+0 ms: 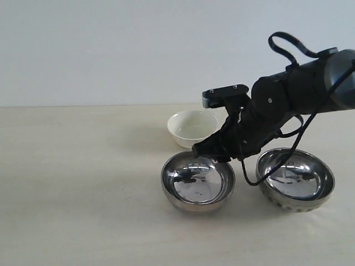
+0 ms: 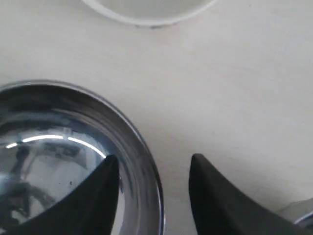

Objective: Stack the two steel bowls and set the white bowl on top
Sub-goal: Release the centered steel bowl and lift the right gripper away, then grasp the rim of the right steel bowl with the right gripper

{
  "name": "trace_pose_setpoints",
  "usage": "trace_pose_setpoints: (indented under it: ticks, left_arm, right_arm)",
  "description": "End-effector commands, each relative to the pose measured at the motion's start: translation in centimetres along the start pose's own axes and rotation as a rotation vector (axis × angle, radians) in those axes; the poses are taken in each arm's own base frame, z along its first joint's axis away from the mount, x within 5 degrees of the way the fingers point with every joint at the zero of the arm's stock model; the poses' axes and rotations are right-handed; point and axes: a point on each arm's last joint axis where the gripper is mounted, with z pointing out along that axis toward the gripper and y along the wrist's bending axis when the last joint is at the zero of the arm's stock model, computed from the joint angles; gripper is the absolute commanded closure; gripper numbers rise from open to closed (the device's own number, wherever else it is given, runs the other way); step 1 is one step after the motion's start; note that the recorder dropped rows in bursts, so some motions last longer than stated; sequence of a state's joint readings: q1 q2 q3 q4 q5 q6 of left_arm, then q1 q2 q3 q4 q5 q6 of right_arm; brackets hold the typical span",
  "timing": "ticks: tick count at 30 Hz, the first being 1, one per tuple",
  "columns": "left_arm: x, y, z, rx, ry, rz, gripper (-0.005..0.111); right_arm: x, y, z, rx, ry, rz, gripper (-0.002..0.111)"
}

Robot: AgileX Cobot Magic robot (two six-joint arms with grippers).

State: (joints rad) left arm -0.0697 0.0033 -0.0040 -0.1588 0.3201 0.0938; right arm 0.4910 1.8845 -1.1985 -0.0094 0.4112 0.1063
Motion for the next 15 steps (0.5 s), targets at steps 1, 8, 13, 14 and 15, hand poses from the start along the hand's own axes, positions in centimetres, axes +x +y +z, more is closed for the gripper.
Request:
trace_pose_setpoints:
  ticks: [1,8,13,14,15]
  left_arm:
    - [0.1,0.0,0.0,-0.003,-0.004,0.001,0.074]
    - [0.1,0.0,0.0,-0.003,-0.004,0.001,0.074]
    - [0.1,0.0,0.0,-0.003,-0.004,0.001,0.074]
    - [0.1,0.0,0.0,-0.003,-0.004,0.001,0.074]
    - [0.1,0.0,0.0,-0.003,-0.004,0.001,0.074]
  right_arm:
    - [-1.4,-1.1,-4.1,0.015,-0.085,0.034,0.068]
    - [-0.1,-8.4,-8.2,0.162,0.042,0.245,0.068]
    - [2.7,-13.1,-8.4,0.248,0.171,0.358,0.068]
    - [4.0,-14.3,-8.0,0.263,0.179,0.387,0.068]
    - [4.4,-14.7,-7.8,0.266,0.177,0.388,0.068]
